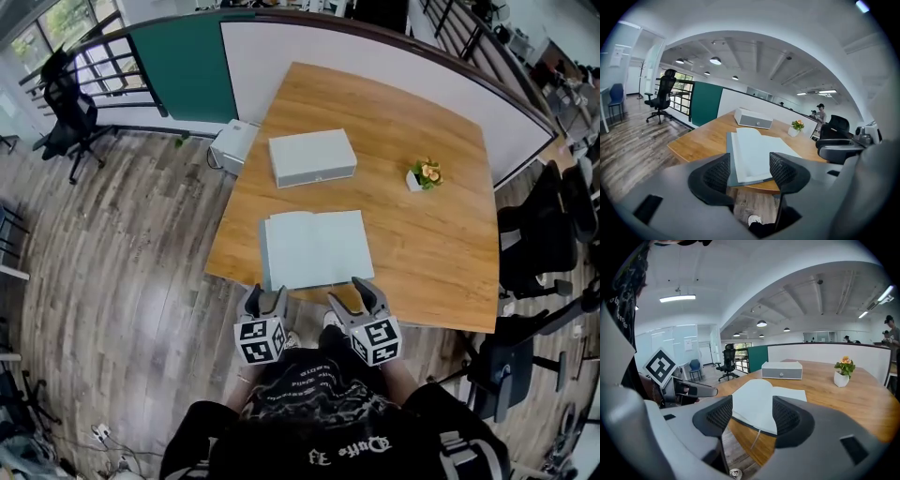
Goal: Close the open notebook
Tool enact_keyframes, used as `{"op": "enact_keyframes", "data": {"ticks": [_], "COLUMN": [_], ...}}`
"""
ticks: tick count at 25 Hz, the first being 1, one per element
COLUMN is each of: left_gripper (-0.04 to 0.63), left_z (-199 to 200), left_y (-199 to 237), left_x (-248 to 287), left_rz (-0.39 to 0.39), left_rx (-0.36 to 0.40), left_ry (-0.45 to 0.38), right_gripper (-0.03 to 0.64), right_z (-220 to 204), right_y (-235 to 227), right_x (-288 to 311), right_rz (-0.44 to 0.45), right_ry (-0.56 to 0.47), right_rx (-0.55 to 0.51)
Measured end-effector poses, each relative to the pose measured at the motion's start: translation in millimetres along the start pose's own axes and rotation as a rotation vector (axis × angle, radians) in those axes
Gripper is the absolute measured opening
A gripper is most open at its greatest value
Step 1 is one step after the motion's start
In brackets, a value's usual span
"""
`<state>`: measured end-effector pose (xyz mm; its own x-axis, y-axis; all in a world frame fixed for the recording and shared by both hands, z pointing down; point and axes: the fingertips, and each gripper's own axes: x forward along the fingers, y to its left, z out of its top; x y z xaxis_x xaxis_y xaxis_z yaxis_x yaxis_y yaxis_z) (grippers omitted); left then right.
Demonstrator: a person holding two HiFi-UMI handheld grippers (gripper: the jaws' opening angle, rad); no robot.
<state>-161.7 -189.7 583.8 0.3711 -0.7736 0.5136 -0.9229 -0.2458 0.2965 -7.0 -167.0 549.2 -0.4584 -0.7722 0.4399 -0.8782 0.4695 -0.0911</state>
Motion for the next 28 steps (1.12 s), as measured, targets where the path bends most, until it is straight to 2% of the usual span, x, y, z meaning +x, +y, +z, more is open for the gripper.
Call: {"op": "enact_keyframes", "data": {"ticks": [5,10,13,16,19,24,28], "left_gripper": [0.272,0.279,0.324,0.344,0.353,0.353,0.354], "left_z": [-14.0,-11.6,-12.8,-22.2,-32.2,-39.9,-42.6], "left_y": [15.5,11.7,8.5,11.2,18.8,23.5,24.9], "left_x": [18.3,35.6,48.9,59.8,67.2,68.9,66.5], "left_rz": [0.171,0.21,0.237,0.299,0.371,0.425,0.458], "left_rx": [-0.096,-0.178,-0.182,-0.199,-0.208,-0.136,-0.164], "left_ry": [0.106,0.108,0.117,0.15,0.193,0.229,0.231], "right_gripper": [0.264,0.259,0.259,0.259,0.259,0.259,0.256], "right_z": [12.2,9.6,3.3,1.3,3.3,5.4,5.3], "right_y": [-16.5,-40.2,-53.5,-61.6,-66.7,-79.9,-83.4], "right_x": [15.5,21.2,23.4,25.0,28.3,34.1,36.3], "right_rz": [0.057,0.088,0.1,0.119,0.143,0.158,0.163], "right_ry": [0.005,0.034,0.056,0.069,0.076,0.084,0.088], "right_rx": [-0.025,-0.026,-0.035,-0.044,-0.07,-0.08,-0.081]}}
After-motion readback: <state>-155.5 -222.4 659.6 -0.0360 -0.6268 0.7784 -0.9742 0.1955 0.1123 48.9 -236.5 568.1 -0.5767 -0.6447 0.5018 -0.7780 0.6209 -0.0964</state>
